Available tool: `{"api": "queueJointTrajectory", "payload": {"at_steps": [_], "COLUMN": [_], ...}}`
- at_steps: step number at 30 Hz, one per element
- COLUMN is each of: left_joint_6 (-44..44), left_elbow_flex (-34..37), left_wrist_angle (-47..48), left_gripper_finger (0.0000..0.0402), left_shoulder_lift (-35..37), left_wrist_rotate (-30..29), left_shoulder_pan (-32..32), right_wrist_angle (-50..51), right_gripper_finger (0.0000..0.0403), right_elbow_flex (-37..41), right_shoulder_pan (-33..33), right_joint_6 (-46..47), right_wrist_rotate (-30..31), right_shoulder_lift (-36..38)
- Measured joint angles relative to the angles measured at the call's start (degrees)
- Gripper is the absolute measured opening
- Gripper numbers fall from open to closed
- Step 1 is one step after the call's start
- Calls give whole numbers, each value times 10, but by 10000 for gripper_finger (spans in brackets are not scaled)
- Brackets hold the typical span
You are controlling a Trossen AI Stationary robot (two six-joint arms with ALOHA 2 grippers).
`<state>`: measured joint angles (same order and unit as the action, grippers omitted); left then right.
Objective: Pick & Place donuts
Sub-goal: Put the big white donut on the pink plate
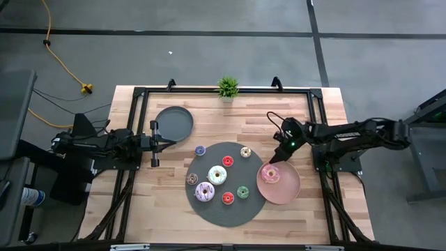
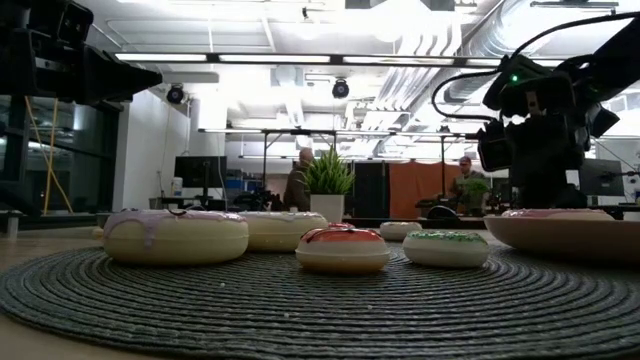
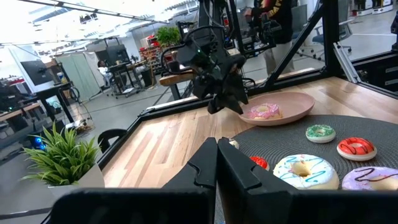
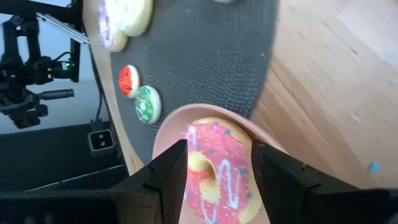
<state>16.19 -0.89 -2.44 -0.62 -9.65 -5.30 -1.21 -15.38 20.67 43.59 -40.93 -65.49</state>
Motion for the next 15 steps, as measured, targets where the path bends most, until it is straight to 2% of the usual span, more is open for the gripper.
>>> {"api": "queueJointTrajectory", "payload": {"at_steps": [9, 15], "left_joint_6": [0, 0], "left_elbow_flex": [0, 0], "left_wrist_angle": [0, 0], "left_gripper_finger": [0, 0], "left_shoulder_lift": [0, 0], "left_wrist_rotate": [0, 0], "left_shoulder_pan": [0, 0], "right_wrist_angle": [5, 67], "right_gripper_finger": [168, 168], "right_elbow_flex": [-36, -84], "right_shoulder_pan": [5, 7], "right_joint_6": [-66, -168], "right_wrist_rotate": [2, 6], "right_shoulder_lift": [5, 5]}}
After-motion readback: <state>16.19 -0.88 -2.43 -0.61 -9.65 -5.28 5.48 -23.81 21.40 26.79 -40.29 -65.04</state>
